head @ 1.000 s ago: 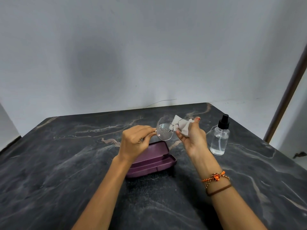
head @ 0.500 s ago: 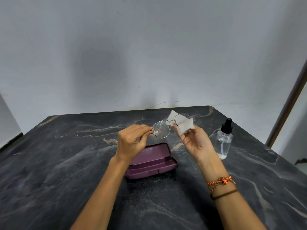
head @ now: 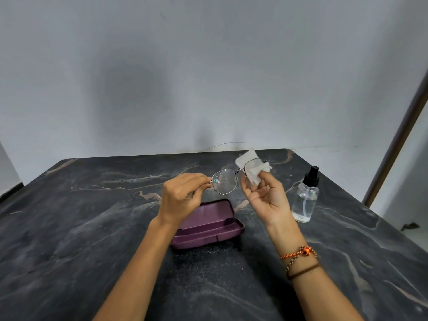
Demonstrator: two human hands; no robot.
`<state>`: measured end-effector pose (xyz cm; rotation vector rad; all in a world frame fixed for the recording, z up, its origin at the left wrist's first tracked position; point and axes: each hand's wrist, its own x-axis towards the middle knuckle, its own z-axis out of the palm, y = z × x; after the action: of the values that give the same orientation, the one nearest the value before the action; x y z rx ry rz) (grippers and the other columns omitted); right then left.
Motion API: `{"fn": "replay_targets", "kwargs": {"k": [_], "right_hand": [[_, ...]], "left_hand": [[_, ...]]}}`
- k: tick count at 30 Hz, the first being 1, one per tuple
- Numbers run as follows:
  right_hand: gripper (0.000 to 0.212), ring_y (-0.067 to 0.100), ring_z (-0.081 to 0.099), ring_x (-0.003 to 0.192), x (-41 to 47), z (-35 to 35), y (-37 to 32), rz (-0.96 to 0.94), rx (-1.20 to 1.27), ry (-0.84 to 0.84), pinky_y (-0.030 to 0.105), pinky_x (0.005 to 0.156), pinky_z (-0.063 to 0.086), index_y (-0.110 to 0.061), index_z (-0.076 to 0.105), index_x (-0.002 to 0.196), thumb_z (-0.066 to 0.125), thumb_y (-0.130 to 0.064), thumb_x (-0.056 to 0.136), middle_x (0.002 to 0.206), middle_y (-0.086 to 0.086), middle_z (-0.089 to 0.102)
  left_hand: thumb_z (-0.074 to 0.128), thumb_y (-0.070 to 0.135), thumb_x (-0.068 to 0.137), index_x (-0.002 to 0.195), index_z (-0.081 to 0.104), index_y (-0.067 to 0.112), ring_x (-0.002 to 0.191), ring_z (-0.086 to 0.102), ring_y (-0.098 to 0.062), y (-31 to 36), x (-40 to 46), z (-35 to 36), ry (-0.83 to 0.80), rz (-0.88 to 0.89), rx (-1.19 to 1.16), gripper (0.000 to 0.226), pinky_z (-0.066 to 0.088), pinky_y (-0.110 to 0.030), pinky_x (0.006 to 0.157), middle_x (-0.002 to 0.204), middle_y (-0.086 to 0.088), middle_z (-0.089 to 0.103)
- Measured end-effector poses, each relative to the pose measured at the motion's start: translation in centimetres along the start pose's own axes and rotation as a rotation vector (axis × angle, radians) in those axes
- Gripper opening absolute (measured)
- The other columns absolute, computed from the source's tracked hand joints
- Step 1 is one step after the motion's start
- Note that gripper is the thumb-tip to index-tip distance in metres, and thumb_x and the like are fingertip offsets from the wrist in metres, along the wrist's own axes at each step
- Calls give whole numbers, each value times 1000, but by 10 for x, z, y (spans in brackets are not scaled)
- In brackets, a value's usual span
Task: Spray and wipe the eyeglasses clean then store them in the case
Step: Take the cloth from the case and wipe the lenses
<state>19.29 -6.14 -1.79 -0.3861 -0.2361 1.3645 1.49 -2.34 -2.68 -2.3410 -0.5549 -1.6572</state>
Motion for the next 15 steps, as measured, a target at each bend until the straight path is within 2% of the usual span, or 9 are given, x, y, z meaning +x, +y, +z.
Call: {"fn": "replay_targets", "kwargs": {"k": [3,6,8,11,15], "right_hand": [[13,22,71,63,0,1,2,46,-142,20,35,62,58,-7,59,93,59,-17,84,67,9,74],[18,20,70,59,1,1,1,46,-185,72,34,58,58,-9,58,89,63,-24,82,61,7,72],[14,16,69,53,1,0,0,25,-200,101,32,56,58,-9,57,85,64,-20,82,56,5,71],[7,16,68,52,1,-1,-3,28,-193,102,30,56,57,-7,56,84,61,-4,81,55,7,70],[15,19,70,55,0,1,-5,39,-201,64,30,55,58,-6,55,83,53,9,82,58,9,71]], "left_hand": [[76,-3,61,68,72,-4,61,69,-19,-1,-2,-1,-6,0,1,8,53,-22,63,64,-11,71],[76,-3,61,69,72,-4,61,69,-19,-2,-2,-1,-9,1,1,9,53,-23,62,65,-11,72],[76,-3,61,69,72,-5,62,69,-19,-1,-3,0,-12,3,4,9,53,-24,61,65,-11,72],[76,-4,62,69,72,-5,61,69,-19,-1,-3,-1,-11,-10,-1,8,54,-25,60,65,-12,72],[74,-6,62,68,72,-6,60,69,-20,-2,-3,-3,14,-34,5,6,54,-24,60,64,-13,71]]}}
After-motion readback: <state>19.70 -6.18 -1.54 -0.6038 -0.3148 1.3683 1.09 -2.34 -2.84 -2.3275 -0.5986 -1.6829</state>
